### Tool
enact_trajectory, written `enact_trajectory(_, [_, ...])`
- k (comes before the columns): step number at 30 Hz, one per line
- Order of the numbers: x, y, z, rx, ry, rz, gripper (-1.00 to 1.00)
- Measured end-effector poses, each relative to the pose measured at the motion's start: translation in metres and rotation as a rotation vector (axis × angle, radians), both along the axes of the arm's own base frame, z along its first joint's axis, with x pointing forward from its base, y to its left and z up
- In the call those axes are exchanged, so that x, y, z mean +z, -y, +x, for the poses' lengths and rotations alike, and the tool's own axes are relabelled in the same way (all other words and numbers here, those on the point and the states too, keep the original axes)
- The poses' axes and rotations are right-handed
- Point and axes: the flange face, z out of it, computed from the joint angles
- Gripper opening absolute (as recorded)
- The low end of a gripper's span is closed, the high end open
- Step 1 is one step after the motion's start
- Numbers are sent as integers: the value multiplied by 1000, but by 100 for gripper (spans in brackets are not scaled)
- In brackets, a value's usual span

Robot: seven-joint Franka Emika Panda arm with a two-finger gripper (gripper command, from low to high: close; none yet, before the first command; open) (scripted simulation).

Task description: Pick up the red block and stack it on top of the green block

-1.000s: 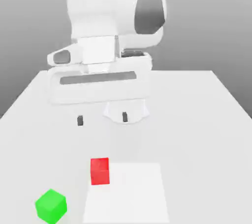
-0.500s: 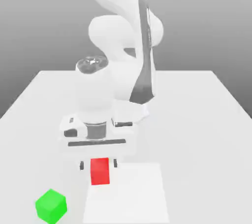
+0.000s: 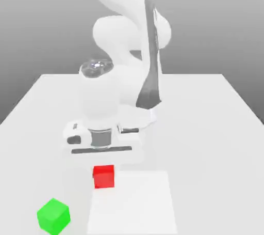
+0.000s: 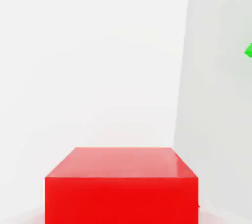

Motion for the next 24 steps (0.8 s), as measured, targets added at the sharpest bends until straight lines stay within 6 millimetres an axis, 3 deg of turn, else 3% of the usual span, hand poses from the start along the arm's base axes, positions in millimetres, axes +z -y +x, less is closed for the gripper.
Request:
enact_trajectory(5, [23, 0, -4, -5, -7, 3, -100])
enact_trajectory(8, [34, 13, 19, 17, -10, -8, -100])
enact_trajectory(11, [44, 51, 43, -5, -12, -15, -100])
enact_trajectory(16, [59, 94, 85, 22, -11, -4, -100])
enact_trajectory(18, [52, 103, 96, 31, -9, 3, -100])
enact_trajectory(21, [16, 106, 99, 34, -8, 4, -100])
enact_trajectory(22, [5, 106, 99, 33, -9, 4, 100])
enact_trajectory(24, [5, 106, 99, 33, -9, 4, 100])
